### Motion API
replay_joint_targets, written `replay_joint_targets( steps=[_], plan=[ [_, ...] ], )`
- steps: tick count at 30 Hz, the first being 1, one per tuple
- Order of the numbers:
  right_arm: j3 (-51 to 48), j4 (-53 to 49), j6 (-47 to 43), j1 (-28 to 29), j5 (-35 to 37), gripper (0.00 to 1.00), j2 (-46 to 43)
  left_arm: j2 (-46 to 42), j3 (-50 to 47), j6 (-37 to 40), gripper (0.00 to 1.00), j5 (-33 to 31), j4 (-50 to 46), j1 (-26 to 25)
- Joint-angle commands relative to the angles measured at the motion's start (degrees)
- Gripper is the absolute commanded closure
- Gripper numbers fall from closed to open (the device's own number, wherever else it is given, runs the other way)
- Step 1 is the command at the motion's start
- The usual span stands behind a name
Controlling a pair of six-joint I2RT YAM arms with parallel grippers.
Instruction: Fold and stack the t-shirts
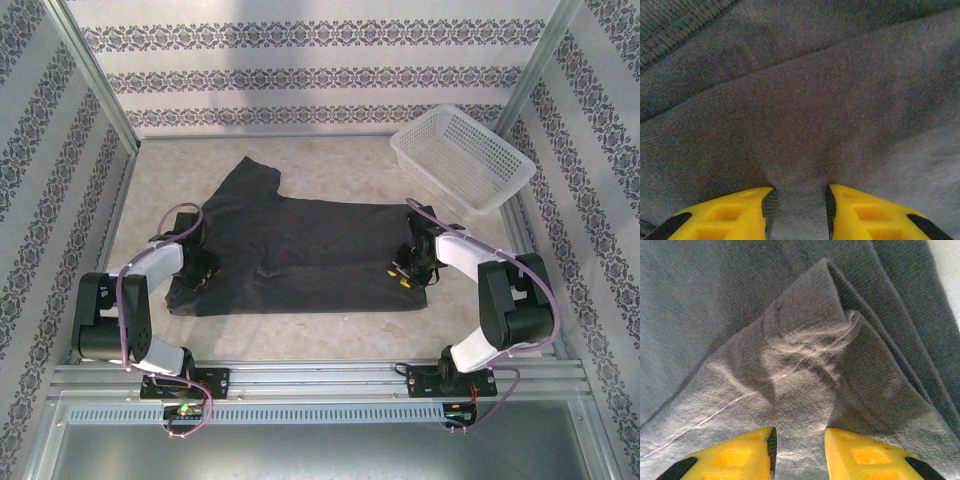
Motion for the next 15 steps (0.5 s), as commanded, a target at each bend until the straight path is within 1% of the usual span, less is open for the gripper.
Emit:
replay_joint_targets(
  steps=[1, 4, 6, 10, 15],
  plan=[
    [-0.5, -5.0, 0.6, 1.6, 0.8, 0.66, 1.7, 0.8, -2.9, -4.2, 0.64, -1.3, -4.5, 1.5],
    [-1.4, -6.5, 1.7, 3.1, 0.3, 0.66, 0.7, -3.0, -6.2, -6.5, 0.63, -3.9, -6.6, 3.6],
    [-2.5, -6.9, 2.1, 4.5, -1.0, 0.66, 0.1, -4.8, -7.9, -6.2, 0.64, -5.2, -7.9, 6.3],
    [-4.6, -7.6, 3.1, 8.1, -3.1, 0.66, -0.2, -5.4, -8.7, -4.5, 0.64, -6.5, -9.2, 11.8],
    [-8.0, -7.6, 6.6, 11.8, -4.5, 0.66, -2.7, -6.5, -9.2, -2.9, 0.64, -7.2, -9.1, 16.0]
  ],
)
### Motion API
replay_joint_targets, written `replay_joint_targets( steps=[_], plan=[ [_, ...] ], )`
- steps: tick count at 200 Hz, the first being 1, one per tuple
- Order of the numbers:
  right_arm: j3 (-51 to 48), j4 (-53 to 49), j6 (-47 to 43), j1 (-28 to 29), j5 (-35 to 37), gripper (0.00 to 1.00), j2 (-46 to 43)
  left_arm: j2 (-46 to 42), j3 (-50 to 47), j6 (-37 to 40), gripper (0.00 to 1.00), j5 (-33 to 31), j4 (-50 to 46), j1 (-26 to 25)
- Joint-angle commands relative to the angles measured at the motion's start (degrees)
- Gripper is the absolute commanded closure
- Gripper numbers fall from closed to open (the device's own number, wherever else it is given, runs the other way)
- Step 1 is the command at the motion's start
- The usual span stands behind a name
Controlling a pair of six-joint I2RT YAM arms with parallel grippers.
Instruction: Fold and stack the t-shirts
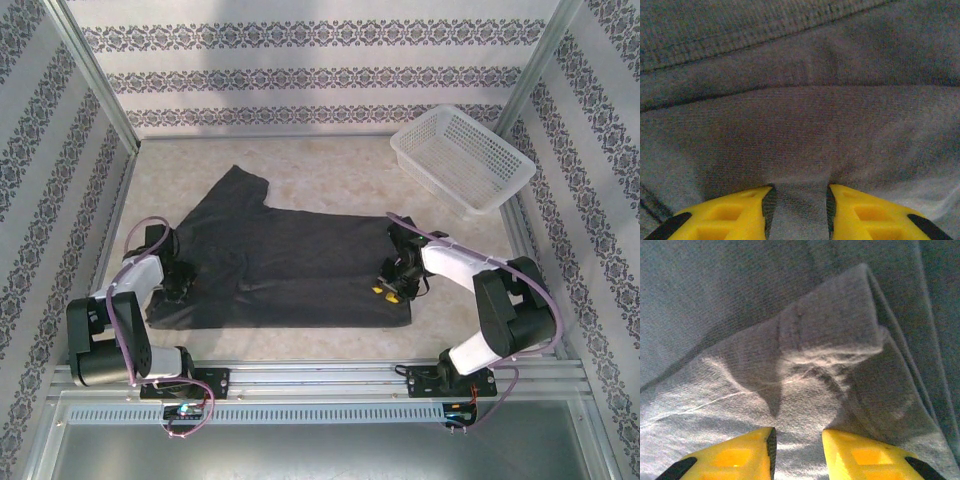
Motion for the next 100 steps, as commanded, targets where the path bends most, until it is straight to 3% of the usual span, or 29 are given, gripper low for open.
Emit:
replay_joint_targets(
  steps=[1, 31, 66, 100],
  plan=[
    [-4.9, -4.5, 4.4, 1.9, -1.1, 0.66, -0.4, 0.8, -3.1, 2.0, 0.64, -6.2, -6.0, 3.3],
    [-3.9, -4.1, 5.6, 2.4, 0.2, 0.66, -4.4, 2.3, 4.1, 7.2, 0.61, -8.9, -8.6, 2.9],
    [2.4, 4.0, -0.7, 2.1, 3.2, 0.59, -11.3, 3.4, 17.3, 12.1, 0.59, -13.9, -8.6, -5.1],
    [10.6, 11.2, -9.9, -0.2, 1.7, 0.54, -9.0, 14.4, 27.9, 16.3, 0.57, -7.3, 2.8, -9.4]
  ],
)
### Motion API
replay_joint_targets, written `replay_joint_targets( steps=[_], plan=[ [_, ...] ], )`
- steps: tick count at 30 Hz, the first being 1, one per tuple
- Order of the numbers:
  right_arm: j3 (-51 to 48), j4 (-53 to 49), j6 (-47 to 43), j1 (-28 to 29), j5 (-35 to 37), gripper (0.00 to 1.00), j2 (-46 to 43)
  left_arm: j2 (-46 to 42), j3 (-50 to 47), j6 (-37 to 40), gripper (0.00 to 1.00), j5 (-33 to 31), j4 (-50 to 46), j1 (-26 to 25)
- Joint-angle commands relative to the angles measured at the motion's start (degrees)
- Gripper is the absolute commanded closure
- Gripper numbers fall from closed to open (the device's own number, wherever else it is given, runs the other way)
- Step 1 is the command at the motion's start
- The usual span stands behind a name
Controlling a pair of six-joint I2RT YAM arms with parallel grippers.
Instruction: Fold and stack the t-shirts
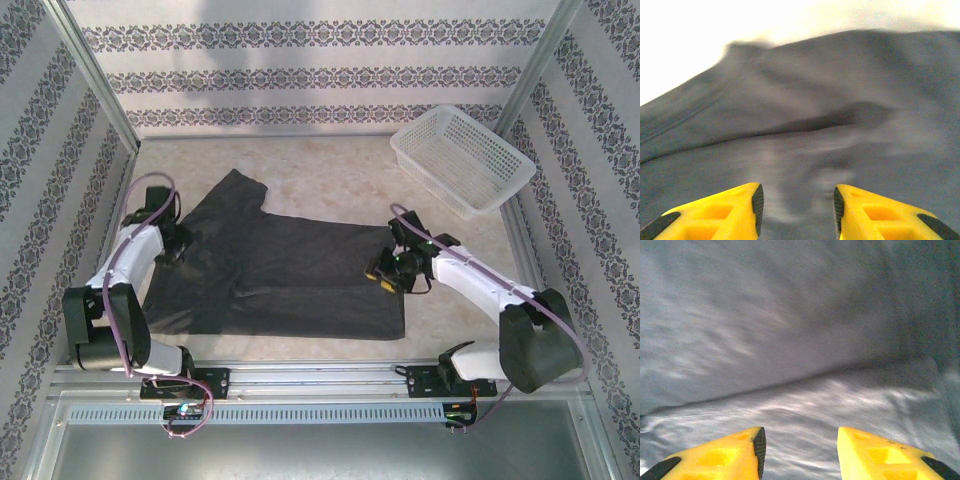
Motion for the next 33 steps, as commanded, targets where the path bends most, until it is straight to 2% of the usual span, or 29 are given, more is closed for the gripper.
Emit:
replay_joint_targets(
  steps=[1, 6, 10, 14, 22, 33],
  plan=[
    [7.2, 8.1, -8.7, -2.2, 0.1, 0.54, 1.9, 8.7, 6.5, 5.6, 0.57, 2.6, 7.9, -2.1],
    [12.9, 12.8, -11.8, -5.3, -5.0, 0.54, 7.1, 21.9, 17.3, 11.3, 0.57, 7.7, 19.6, -3.1],
    [16.8, 11.0, -11.8, -6.7, -6.5, 0.55, 9.7, 32.6, 28.3, 13.8, 0.57, 8.4, 20.0, -3.1],
    [15.8, 11.0, -10.5, -7.3, -6.7, 0.55, 9.0, 40.3, 37.6, 15.7, 0.56, 7.5, 20.0, -3.7],
    [12.1, 12.3, -7.9, -7.9, -7.0, 0.56, 8.1, 53.6, 54.7, 19.1, 0.5, 3.3, 12.9, -6.3],
    [12.4, 12.1, -7.8, -9.0, -7.6, 0.57, 9.4, 63.4, 69.6, 20.3, 0.47, -0.2, -0.1, -9.5]
  ],
)
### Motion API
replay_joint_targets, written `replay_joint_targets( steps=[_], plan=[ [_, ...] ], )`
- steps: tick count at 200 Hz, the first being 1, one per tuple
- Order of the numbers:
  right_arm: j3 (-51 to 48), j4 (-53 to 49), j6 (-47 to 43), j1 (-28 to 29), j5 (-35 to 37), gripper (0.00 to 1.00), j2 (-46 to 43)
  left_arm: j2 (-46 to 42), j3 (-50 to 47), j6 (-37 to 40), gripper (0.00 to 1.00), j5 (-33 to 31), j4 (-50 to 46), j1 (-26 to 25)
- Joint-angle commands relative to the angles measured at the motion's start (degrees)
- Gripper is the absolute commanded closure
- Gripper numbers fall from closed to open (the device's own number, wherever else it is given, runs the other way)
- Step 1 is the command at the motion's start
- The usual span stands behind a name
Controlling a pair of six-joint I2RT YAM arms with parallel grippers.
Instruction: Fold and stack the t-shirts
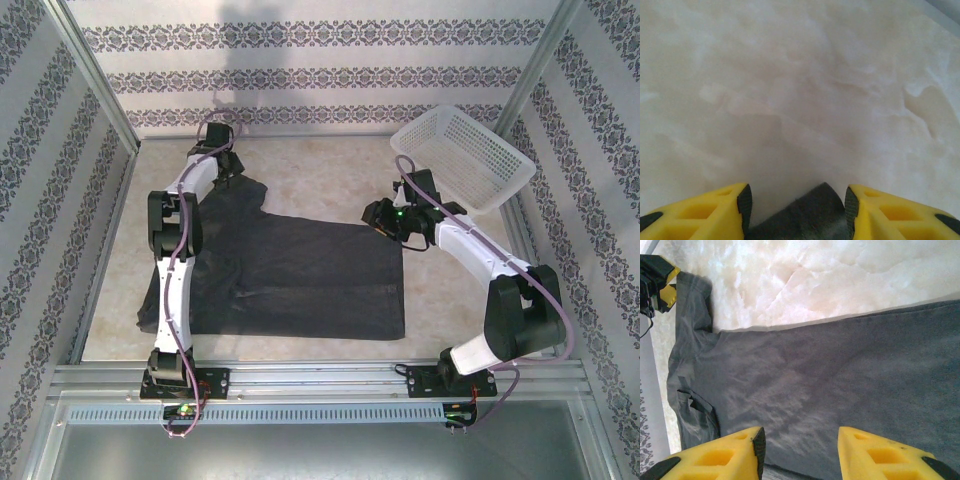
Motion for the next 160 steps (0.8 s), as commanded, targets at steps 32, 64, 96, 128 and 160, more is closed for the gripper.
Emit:
replay_joint_targets(
  steps=[32, 64, 96, 128, 160],
  plan=[
    [-0.8, 1.8, 1.8, -0.9, -0.5, 0.58, 1.5, 9.8, 16.1, 3.3, 0.52, -2.4, -22.1, -2.5],
    [-2.6, 0.6, 5.8, -0.8, 9.1, 0.59, 0.6, 12.1, 18.5, 3.0, 0.71, -1.9, -27.2, -2.8],
    [-3.7, 0.0, 12.0, 1.0, 25.9, 0.59, 1.2, 9.1, 17.2, 2.9, 1.0, -5.6, -27.7, -3.4],
    [1.4, -3.6, 14.2, -1.3, 30.6, 0.59, 8.4, 3.0, 13.2, 2.6, 1.0, -5.3, -24.2, -3.9],
    [8.5, -7.9, 11.4, -2.2, 30.1, 0.59, 16.2, -1.1, 11.2, 1.9, 1.0, -3.4, -23.2, -3.9]
  ],
)
